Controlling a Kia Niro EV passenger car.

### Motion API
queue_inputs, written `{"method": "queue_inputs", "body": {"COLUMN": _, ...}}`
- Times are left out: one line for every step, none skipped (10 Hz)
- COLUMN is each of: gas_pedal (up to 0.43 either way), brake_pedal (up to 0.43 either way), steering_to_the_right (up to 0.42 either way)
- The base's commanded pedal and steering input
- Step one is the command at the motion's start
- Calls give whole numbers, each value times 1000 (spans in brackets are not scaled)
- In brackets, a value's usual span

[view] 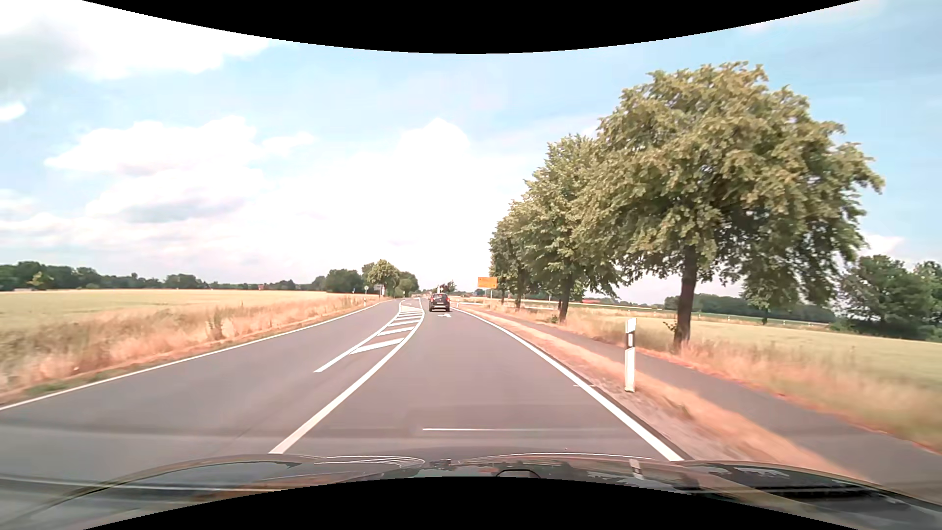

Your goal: Follow the waypoints while adhering to traffic rules and regulations

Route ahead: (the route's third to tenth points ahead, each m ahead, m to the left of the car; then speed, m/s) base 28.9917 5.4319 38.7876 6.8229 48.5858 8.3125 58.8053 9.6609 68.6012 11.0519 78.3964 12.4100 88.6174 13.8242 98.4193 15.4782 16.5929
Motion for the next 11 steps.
{"method": "queue_inputs", "body": {"gas_pedal": 110, "brake_pedal": 0, "steering_to_the_right": -24}}
{"method": "queue_inputs", "body": {"gas_pedal": 110, "brake_pedal": 0, "steering_to_the_right": -24}}
{"method": "queue_inputs", "body": {"gas_pedal": 110, "brake_pedal": 0, "steering_to_the_right": -24}}
{"method": "queue_inputs", "body": {"gas_pedal": 110, "brake_pedal": 0, "steering_to_the_right": -24}}
{"method": "queue_inputs", "body": {"gas_pedal": 110, "brake_pedal": 0, "steering_to_the_right": -24}}
{"method": "queue_inputs", "body": {"gas_pedal": 110, "brake_pedal": 0, "steering_to_the_right": -24}}
{"method": "queue_inputs", "body": {"gas_pedal": 110, "brake_pedal": 0, "steering_to_the_right": -24}}
{"method": "queue_inputs", "body": {"gas_pedal": 110, "brake_pedal": 0, "steering_to_the_right": -24}}
{"method": "queue_inputs", "body": {"gas_pedal": 110, "brake_pedal": 0, "steering_to_the_right": -24}}
{"method": "queue_inputs", "body": {"gas_pedal": 110, "brake_pedal": 0, "steering_to_the_right": -24}}
{"method": "queue_inputs", "body": {"gas_pedal": 110, "brake_pedal": 0, "steering_to_the_right": -24}}
